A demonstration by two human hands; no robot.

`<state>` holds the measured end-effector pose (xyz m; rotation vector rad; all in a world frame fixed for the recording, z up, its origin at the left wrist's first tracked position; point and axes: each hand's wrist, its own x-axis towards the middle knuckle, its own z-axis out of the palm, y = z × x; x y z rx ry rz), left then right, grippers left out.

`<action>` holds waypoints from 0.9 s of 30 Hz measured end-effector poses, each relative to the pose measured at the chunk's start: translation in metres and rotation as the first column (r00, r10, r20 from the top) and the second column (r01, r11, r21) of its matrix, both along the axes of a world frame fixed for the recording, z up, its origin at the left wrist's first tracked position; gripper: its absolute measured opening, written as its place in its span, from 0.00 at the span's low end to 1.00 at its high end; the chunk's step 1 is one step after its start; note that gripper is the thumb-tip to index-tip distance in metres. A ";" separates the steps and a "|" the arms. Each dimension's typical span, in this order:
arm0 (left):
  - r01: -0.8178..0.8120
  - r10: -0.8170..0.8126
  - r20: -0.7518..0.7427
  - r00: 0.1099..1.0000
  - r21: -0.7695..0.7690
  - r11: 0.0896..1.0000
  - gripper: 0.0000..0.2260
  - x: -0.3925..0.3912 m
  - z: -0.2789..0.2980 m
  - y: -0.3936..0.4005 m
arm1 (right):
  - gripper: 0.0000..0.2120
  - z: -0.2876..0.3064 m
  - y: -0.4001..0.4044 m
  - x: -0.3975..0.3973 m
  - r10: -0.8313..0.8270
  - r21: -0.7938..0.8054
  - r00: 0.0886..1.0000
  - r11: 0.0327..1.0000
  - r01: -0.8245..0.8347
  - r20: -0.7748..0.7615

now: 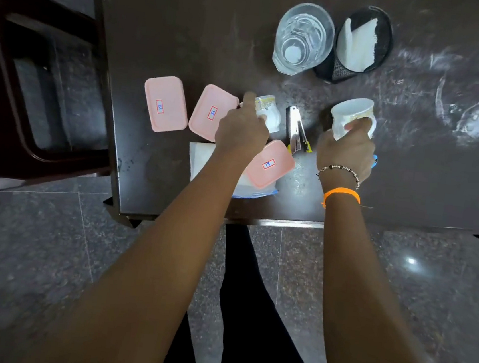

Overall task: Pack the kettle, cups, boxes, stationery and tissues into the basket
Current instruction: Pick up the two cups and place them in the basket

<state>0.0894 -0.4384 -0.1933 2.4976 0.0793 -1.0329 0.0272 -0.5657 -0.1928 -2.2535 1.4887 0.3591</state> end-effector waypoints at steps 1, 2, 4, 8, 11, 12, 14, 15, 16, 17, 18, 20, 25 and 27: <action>-0.003 0.003 0.007 1.000 0.019 1.000 0.17 0.002 -0.002 -0.002 | 0.16 -0.002 0.000 -0.001 -0.018 0.021 1.000 1.000 0.018 -0.008; -0.007 0.006 0.014 1.000 0.030 1.000 0.16 0.003 -0.003 -0.006 | 0.15 -0.004 -0.002 -0.002 -0.023 0.040 1.000 0.999 0.024 -0.014; -0.008 0.007 0.030 1.000 0.041 0.999 0.15 0.004 -0.006 -0.009 | 0.13 -0.009 -0.003 -0.004 0.010 0.065 1.000 0.998 -0.009 -0.012; -0.021 0.020 0.092 0.996 0.010 1.000 0.16 -0.003 -0.010 -0.014 | 0.13 -0.016 -0.008 -0.004 0.075 0.050 0.997 0.996 -0.074 -0.001; -0.039 0.043 0.137 0.990 -0.032 0.999 0.13 -0.008 -0.011 -0.014 | 0.12 -0.015 -0.017 -0.005 0.078 0.001 0.997 0.997 -0.078 0.012; -0.043 0.050 0.156 0.986 -0.052 0.998 0.12 -0.008 -0.010 -0.013 | 0.12 -0.012 -0.019 -0.006 0.083 -0.010 0.996 0.996 -0.083 0.017; -0.057 0.072 0.184 0.980 -0.089 0.994 0.10 -0.008 -0.005 -0.012 | 0.12 -0.005 -0.023 -0.009 0.101 -0.012 0.994 0.995 -0.101 0.036; -0.059 0.079 0.194 0.978 -0.105 0.993 0.10 -0.008 -0.002 -0.011 | 0.13 0.000 -0.023 -0.010 0.114 -0.008 0.992 0.993 -0.114 0.052; -0.062 0.086 0.202 0.976 -0.119 0.991 0.10 -0.008 0.002 -0.010 | 0.13 0.006 -0.021 -0.011 0.135 -0.010 0.988 0.991 -0.135 0.071; -0.071 0.097 0.207 0.973 -0.129 0.989 0.10 -0.008 0.006 -0.009 | 0.13 0.013 -0.018 -0.013 0.165 -0.020 0.982 0.986 -0.164 0.089; -0.083 0.112 0.209 0.972 -0.142 0.986 0.10 -0.009 0.011 -0.006 | 0.12 0.021 -0.014 -0.014 0.201 -0.039 0.973 0.980 -0.197 0.110; -0.118 0.156 0.200 0.967 -0.188 0.975 0.08 -0.013 0.022 0.004 | 0.11 0.039 -0.003 -0.017 0.270 -0.086 0.947 0.962 -0.259 0.172; -0.282 0.348 0.219 0.911 -0.285 0.916 0.04 -0.033 0.054 0.051 | 0.10 0.078 0.031 -0.010 0.449 -0.104 0.836 0.892 -0.440 0.315; -0.348 0.418 0.226 0.880 -0.293 0.890 0.05 -0.039 0.064 0.078 | 0.10 0.090 0.051 0.000 0.495 -0.069 0.780 0.857 -0.511 0.383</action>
